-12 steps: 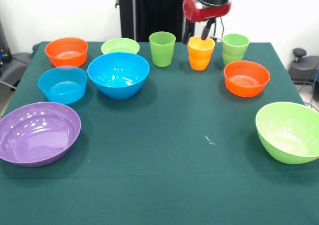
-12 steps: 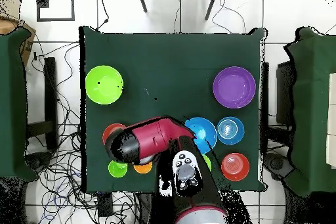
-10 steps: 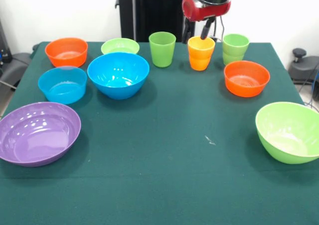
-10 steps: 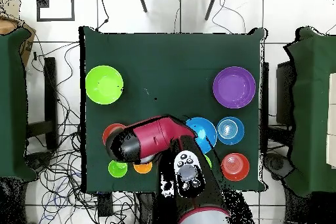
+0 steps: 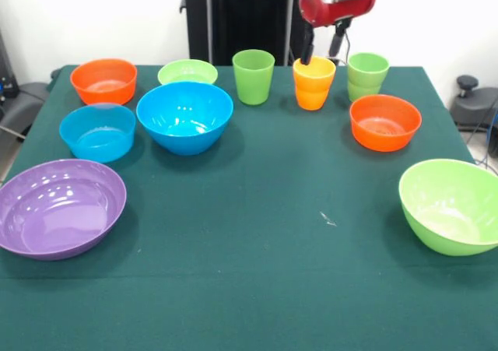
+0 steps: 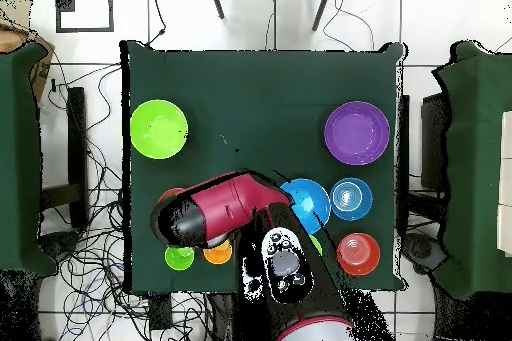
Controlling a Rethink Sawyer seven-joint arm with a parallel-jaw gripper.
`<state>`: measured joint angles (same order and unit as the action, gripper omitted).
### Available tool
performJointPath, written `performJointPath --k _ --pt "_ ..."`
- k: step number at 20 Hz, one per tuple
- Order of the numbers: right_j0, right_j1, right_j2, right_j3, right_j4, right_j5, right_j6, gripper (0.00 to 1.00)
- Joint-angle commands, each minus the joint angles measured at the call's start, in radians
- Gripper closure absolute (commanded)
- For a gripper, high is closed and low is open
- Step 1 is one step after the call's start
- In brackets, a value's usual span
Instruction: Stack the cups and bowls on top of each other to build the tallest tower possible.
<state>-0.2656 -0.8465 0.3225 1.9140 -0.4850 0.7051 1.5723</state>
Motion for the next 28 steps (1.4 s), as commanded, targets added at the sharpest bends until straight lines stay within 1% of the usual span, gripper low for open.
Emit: performJointPath --k 1,4,5,11,14,21,23,26,28 --pt "-0.032 0.013 0.124 0.082 -0.064 0.046 -0.198 0.0" --pt "-0.042 0.023 0.127 0.083 -0.083 0.042 -0.19 0.0" --pt "-0.058 0.015 0.127 0.096 -0.091 0.035 -0.196 0.0" --pt "-0.08 0.046 0.137 0.108 -0.134 -0.014 -0.156 0.0" --pt "-0.076 0.061 0.135 0.099 -0.156 -0.025 -0.137 0.0" --pt "-0.054 0.134 0.107 0.069 -0.221 -0.068 -0.071 0.0" --pt "-0.045 0.16 0.093 0.06 -0.24 -0.081 -0.043 0.0" --pt "-0.021 0.223 0.067 0.027 -0.283 -0.115 0.005 0.0" --pt "-0.011 0.245 0.057 0.015 -0.302 -0.121 0.021 0.0"
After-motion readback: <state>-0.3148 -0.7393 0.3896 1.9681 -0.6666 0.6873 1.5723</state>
